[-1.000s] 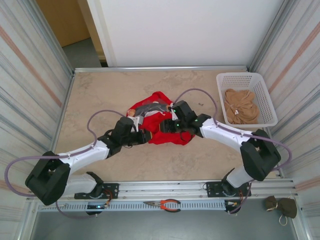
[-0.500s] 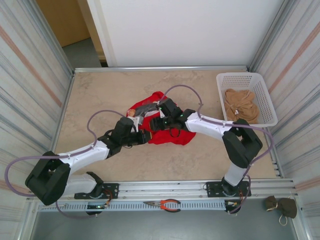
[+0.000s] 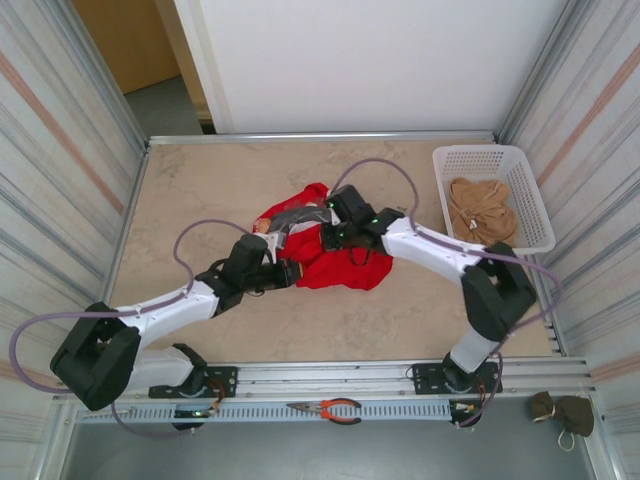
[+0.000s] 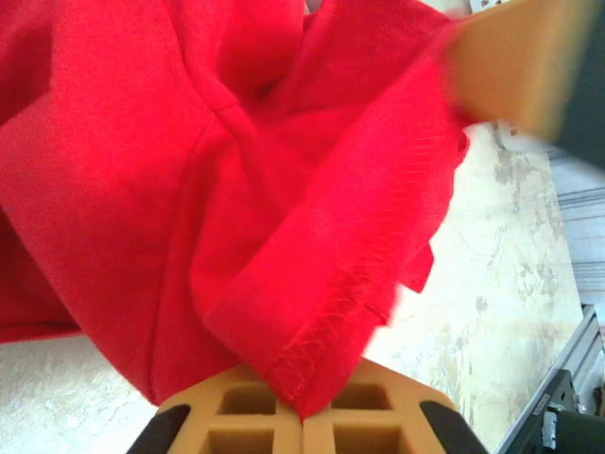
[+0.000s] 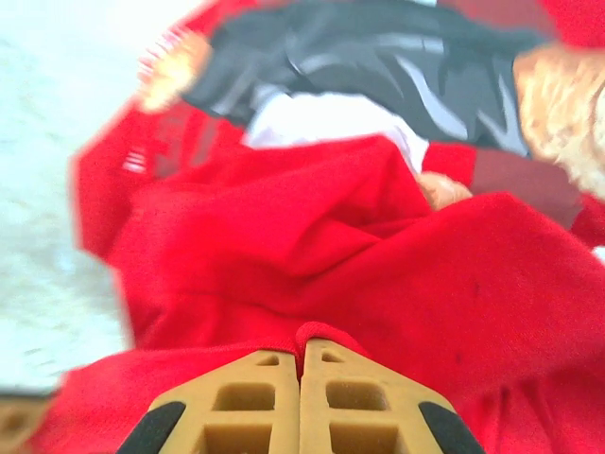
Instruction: Fold the inside-out t-shirt
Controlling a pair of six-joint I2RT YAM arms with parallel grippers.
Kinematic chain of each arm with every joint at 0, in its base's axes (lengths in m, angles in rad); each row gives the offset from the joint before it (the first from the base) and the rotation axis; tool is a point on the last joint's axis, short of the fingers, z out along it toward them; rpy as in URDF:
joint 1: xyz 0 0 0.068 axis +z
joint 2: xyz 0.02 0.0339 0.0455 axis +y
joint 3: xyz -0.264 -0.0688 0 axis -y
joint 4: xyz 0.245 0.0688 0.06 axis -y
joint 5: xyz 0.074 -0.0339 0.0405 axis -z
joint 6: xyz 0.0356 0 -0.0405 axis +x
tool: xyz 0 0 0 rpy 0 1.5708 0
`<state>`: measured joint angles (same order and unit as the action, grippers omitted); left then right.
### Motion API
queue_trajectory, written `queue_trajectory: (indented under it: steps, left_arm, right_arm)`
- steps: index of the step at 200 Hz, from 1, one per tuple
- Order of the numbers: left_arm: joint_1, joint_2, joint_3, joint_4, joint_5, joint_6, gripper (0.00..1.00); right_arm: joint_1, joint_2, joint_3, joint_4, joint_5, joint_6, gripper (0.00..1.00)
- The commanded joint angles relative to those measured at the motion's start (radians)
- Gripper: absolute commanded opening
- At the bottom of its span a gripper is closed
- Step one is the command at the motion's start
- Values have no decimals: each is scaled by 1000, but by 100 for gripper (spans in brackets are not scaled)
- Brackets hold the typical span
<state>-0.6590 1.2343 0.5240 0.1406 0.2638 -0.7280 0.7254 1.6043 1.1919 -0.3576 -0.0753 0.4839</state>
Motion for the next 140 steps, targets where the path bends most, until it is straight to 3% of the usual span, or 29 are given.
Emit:
queue_trajectory:
  steps: [1,30,42,93,140]
  left_arm:
    - [-5,-10,48,-37,-63,26,0]
    - [-2,-31,98,-76,-99,64,46]
    - [-2,-52,119,-96,-102,92,55]
    - [-2,-199,154,-123,-117,233,67]
    - [-15,-122,251,-150,-50,322,66]
  right_arm:
    - [-35,-160,28,-67,-131,-41,0]
    - [-106,-273,19,-84,-294,-32,0]
    - [-134,-299,12,-87,-341,-30,0]
    - [-200,-353,-45,-77,-429,-72,0]
    - [-230,-373,-78,-72,-487,-75,0]
